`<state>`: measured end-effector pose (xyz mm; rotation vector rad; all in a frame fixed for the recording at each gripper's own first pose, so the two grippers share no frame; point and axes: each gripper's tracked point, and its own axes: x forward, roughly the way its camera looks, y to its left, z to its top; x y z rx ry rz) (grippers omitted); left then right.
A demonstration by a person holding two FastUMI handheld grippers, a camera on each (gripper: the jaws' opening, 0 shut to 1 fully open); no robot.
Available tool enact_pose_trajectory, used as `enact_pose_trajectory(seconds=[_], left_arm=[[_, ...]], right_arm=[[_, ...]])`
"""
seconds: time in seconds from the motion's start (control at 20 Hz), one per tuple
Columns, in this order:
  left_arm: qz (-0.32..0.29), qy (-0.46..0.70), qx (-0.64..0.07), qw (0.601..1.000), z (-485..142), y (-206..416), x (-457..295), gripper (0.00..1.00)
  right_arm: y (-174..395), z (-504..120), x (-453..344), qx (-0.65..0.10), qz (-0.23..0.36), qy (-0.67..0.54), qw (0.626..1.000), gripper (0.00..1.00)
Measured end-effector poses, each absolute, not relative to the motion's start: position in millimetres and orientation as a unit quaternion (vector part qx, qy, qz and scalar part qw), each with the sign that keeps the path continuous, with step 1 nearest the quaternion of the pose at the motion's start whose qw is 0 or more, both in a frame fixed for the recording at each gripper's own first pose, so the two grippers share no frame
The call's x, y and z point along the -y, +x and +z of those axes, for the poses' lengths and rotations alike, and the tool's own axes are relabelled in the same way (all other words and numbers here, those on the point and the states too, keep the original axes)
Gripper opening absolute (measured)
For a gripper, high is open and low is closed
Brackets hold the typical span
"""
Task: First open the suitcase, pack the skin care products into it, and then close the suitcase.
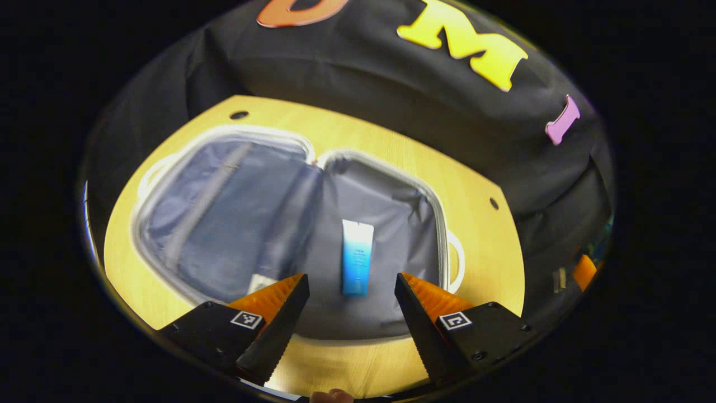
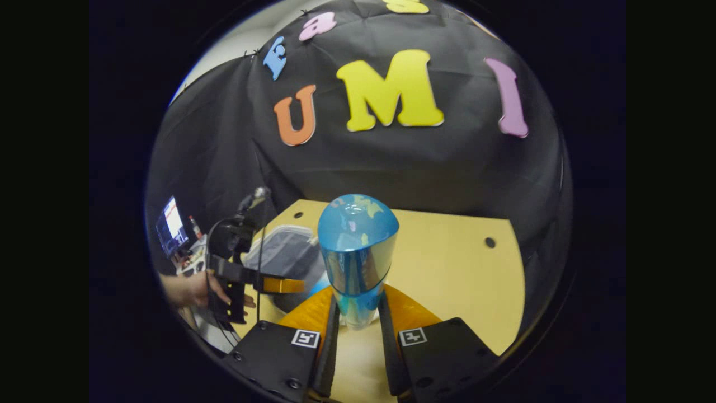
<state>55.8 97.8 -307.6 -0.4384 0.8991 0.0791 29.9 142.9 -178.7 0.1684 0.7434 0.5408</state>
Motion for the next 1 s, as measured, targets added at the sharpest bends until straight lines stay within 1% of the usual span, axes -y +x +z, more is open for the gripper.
enact_pose_trajectory(seconds=[0.05, 0.15, 0.35, 0.45, 0.55, 0.6, 0.65, 0.8, 0.85, 0.9, 1.0], left_arm=[[0.046, -0.218, -0.410, 0.884, -298.6, 42.7, -107.7, 0.98], [0.063, -0.226, -0.381, 0.894, -289.7, 11.6, -130.3, 0.98], [0.094, -0.241, -0.358, 0.897, -289.8, -48.4, -165.6, 0.99], [0.108, -0.258, -0.359, 0.890, -298.2, -69.7, -179.6, 0.98], [0.124, -0.273, -0.360, 0.883, -305.5, -84.9, -194.3, 0.98], [0.130, -0.280, -0.358, 0.881, -307.3, -88.4, -200.8, 0.98], [0.136, -0.285, -0.356, 0.879, -306.8, -93.0, -208.7, 0.98], [0.149, -0.295, -0.348, 0.877, -305.9, -100.1, -225.3, 0.98], [0.152, -0.297, -0.344, 0.878, -304.4, -101.3, -231.0, 0.98], [0.154, -0.300, -0.341, 0.878, -303.0, -101.6, -236.0, 0.99], [0.158, -0.304, -0.334, 0.878, -301.3, -99.0, -243.0, 0.99]], right_arm=[[33.4, -193.9, -164.8, -0.377, 0.271, 0.077, 0.882, 0.35], [45.0, -226.3, -200.4, -0.403, 0.283, 0.056, 0.869, 0.35], [51.6, -298.0, -253.7, -0.476, 0.272, 0.038, 0.836, 0.32], [49.4, -333.6, -260.3, -0.512, 0.246, 0.031, 0.823, 0.32], [40.4, -354.1, -266.2, -0.548, 0.219, 0.038, 0.806, 0.32], [37.5, -361.1, -265.7, -0.563, 0.206, 0.038, 0.799, 0.29], [36.0, -366.7, -265.6, -0.577, 0.193, 0.040, 0.793, 0.32], [42.2, -374.9, -264.4, -0.607, 0.146, 0.062, 0.779, 0.33], [47.3, -376.3, -264.3, -0.616, 0.133, 0.061, 0.774, 0.29], [49.2, -379.1, -264.9, -0.626, 0.120, 0.060, 0.768, 0.32], [56.2, -385.2, -267.8, -0.637, 0.095, 0.066, 0.762, 0.32]])
